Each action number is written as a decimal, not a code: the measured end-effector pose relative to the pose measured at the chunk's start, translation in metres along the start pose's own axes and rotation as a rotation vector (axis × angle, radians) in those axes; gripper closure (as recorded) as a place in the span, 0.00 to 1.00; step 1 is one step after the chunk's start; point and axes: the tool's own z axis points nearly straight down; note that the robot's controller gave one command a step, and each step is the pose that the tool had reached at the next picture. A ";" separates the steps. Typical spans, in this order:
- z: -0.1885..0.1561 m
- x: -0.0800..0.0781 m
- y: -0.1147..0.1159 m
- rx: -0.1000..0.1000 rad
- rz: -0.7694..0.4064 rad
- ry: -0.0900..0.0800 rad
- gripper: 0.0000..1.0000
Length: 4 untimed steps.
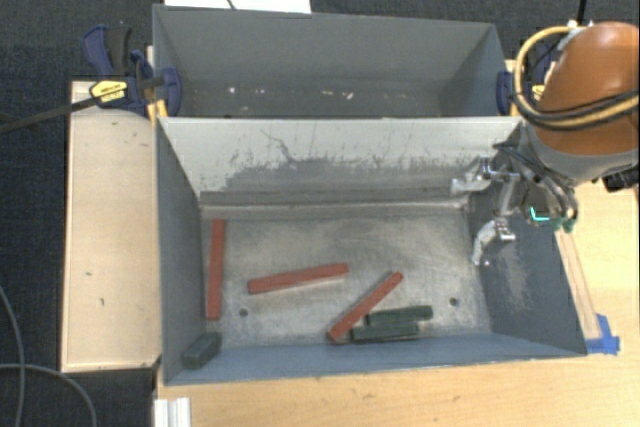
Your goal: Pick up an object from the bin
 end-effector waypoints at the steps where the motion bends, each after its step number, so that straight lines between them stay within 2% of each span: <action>1: -0.004 -0.002 0.000 0.002 -0.002 -0.008 0.00; 2: 0.017 0.009 0.021 0.005 -0.055 -0.015 0.00; 3: 0.069 0.020 0.040 0.000 -0.091 -0.010 0.00; 4: 0.095 0.020 0.042 0.000 0.122 -0.004 0.00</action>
Offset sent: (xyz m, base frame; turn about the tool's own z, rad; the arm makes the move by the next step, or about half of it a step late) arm -0.0343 0.0689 -0.0642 -0.1794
